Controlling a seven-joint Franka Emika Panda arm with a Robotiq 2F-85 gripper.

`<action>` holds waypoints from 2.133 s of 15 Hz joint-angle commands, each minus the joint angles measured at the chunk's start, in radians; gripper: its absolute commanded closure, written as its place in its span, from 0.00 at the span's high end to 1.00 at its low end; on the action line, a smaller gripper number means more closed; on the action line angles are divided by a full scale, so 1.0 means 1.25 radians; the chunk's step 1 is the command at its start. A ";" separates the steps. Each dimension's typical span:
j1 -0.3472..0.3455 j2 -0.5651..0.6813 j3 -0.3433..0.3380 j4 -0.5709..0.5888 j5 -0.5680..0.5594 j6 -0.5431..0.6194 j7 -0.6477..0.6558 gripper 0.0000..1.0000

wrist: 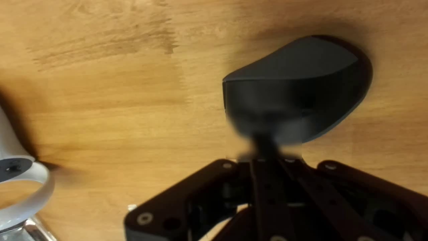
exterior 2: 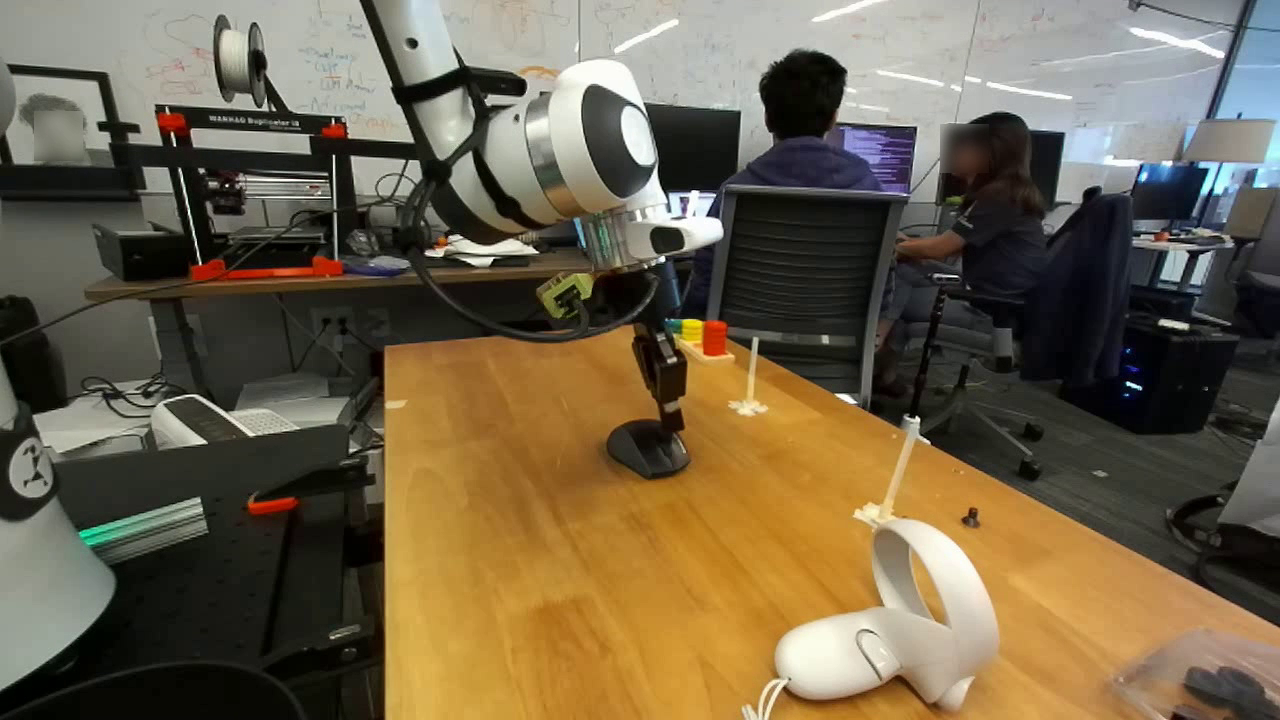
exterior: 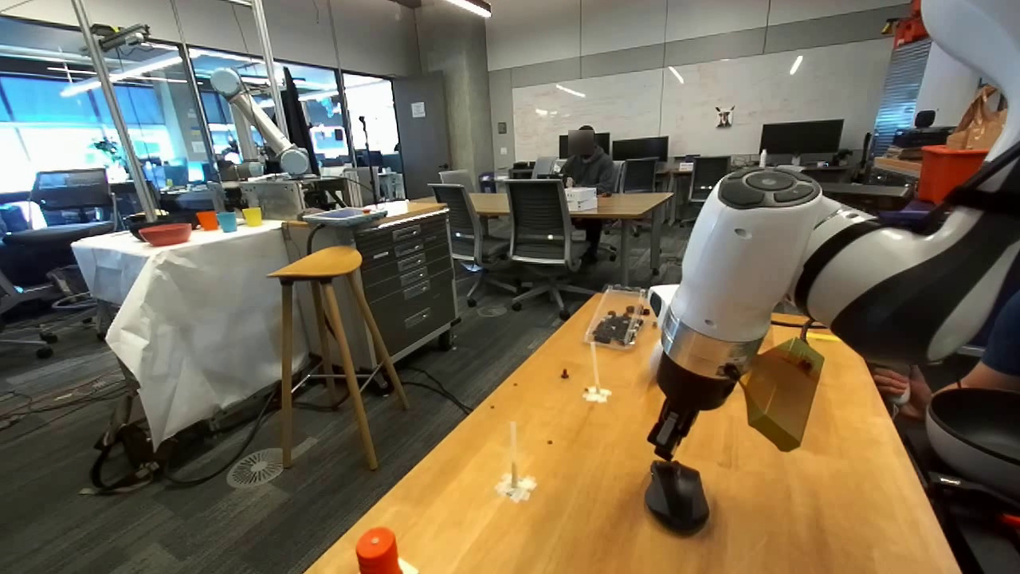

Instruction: Tap the mouse

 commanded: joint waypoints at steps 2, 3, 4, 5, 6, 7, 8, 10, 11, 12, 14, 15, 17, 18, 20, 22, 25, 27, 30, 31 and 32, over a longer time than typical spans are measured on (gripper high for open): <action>0.010 0.042 -0.006 0.032 -0.010 0.011 0.028 0.00; 0.010 0.042 -0.006 0.034 -0.011 0.012 0.029 0.00; 0.011 0.043 -0.008 0.035 -0.014 0.012 0.032 0.00; 0.011 0.039 -0.008 0.033 -0.015 0.012 0.033 0.00; 0.010 0.032 -0.007 0.030 -0.015 0.013 0.033 0.00; 0.004 0.023 -0.002 0.024 -0.004 0.014 0.021 0.00; -0.001 0.011 0.002 0.018 0.005 0.016 0.013 0.00; -0.015 -0.021 0.015 0.004 0.033 0.023 -0.013 0.00; -0.028 -0.044 0.029 -0.005 0.065 0.026 -0.041 0.00; -0.038 -0.054 0.040 -0.008 0.095 0.025 -0.062 0.00; 0.022 -0.091 -0.008 -0.022 0.260 0.017 -0.195 0.00; 0.028 -0.109 -0.010 -0.023 0.329 -0.002 -0.257 0.00; 0.045 -0.149 -0.016 -0.020 0.460 -0.044 -0.378 0.00; 0.056 -0.169 -0.022 -0.015 0.524 -0.072 -0.436 0.00; 0.072 -0.218 -0.032 0.001 0.619 -0.158 -0.525 0.00; 0.086 -0.270 -0.047 0.016 0.658 -0.252 -0.581 0.00; 0.097 -0.340 -0.064 0.049 0.645 -0.379 -0.618 0.00; 0.100 -0.377 -0.069 0.073 0.637 -0.440 -0.639 0.01; 0.100 -0.415 -0.071 0.104 0.627 -0.505 -0.661 0.02; 0.100 -0.425 -0.072 0.112 0.630 -0.520 -0.668 0.02; 0.100 -0.432 -0.072 0.119 0.630 -0.530 -0.672 0.02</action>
